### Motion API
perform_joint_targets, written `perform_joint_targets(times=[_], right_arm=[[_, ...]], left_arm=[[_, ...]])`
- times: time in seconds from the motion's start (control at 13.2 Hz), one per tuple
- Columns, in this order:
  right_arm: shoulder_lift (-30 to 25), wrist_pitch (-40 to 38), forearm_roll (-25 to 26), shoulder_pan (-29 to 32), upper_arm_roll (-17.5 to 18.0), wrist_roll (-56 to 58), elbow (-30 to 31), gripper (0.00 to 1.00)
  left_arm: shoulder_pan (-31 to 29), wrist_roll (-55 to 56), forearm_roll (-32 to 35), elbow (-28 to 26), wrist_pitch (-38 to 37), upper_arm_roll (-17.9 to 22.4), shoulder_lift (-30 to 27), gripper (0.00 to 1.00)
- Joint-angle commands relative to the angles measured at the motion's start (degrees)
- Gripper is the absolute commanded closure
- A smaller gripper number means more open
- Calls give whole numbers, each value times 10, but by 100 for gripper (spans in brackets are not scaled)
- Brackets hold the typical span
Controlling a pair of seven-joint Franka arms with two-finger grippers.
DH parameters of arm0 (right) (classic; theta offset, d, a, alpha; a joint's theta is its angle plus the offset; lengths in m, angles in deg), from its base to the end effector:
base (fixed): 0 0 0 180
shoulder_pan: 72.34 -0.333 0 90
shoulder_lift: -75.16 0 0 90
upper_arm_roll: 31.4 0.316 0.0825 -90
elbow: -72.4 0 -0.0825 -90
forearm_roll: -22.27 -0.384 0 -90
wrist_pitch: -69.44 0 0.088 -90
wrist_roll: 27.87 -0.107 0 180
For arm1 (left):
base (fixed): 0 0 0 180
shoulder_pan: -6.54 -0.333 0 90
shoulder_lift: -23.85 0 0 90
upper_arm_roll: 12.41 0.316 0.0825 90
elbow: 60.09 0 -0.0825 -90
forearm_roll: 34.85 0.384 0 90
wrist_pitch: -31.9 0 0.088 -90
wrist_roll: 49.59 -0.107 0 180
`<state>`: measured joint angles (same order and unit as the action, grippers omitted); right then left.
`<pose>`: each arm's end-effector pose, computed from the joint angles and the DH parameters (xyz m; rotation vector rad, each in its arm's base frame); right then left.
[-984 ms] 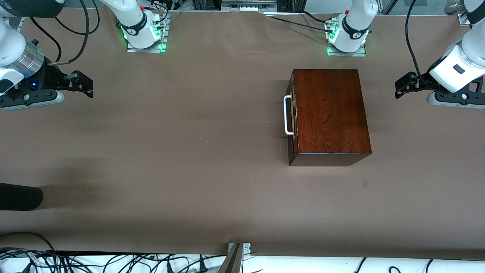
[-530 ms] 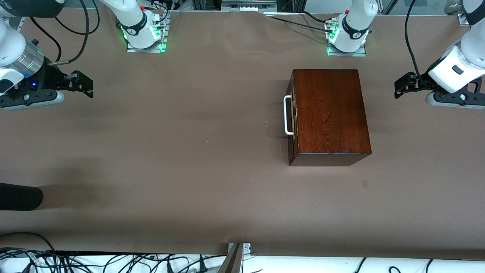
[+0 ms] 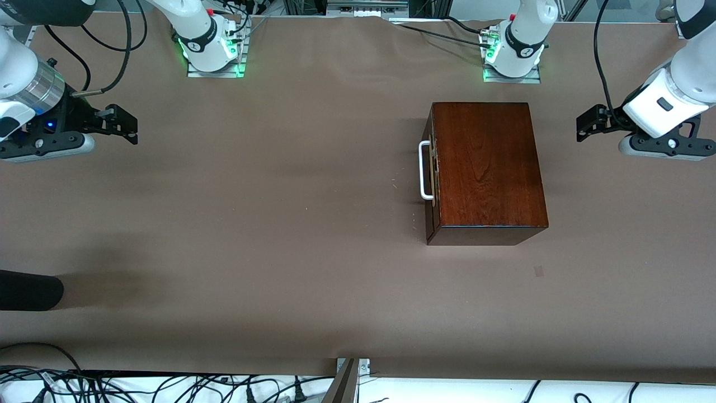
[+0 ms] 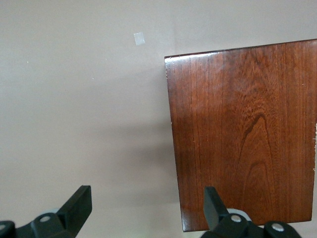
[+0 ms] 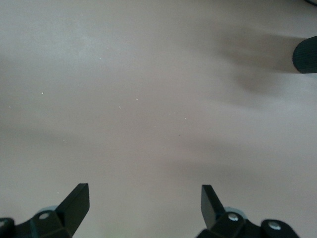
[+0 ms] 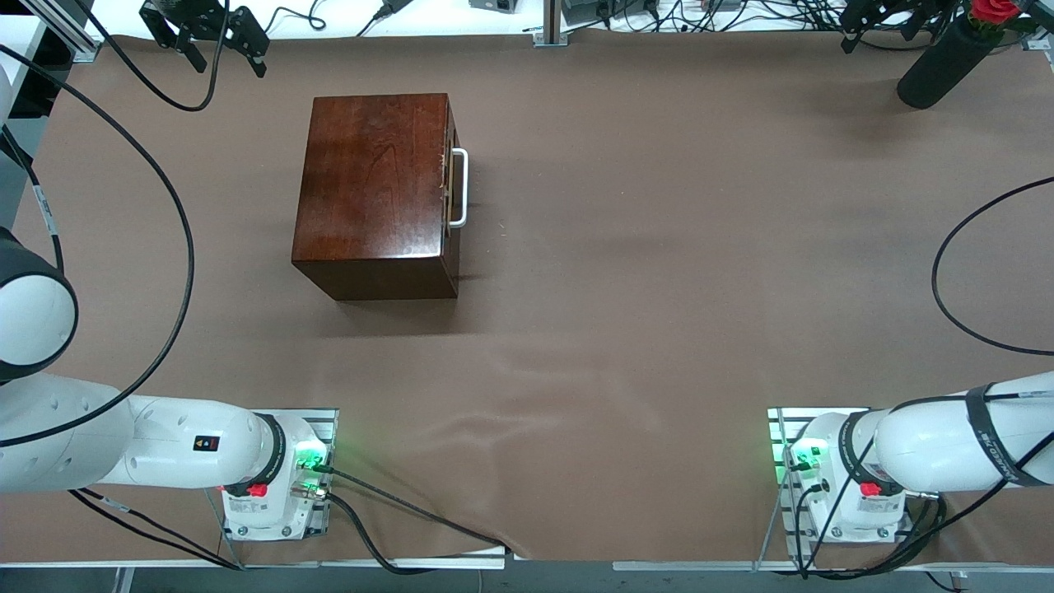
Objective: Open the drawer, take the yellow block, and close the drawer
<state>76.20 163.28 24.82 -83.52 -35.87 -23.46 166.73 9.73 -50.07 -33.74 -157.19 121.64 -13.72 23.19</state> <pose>0.5600 0.0617 0.5845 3.0799 0.3054 -0.0398 0.5431 -0.0407 0.5723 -3.1096 0.1368 0.1810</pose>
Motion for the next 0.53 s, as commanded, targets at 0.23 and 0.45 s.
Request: perform_joint_targets(times=[0.23,0.45], right_arm=[[1,-2,4,2,3,-5,-7,0],[1,-2,4,2,3,-5,-7,0]], left_arm=[[2,0,-13,14,-11,1,8,0],[2,0,-14,14,-11,-8,8,0]])
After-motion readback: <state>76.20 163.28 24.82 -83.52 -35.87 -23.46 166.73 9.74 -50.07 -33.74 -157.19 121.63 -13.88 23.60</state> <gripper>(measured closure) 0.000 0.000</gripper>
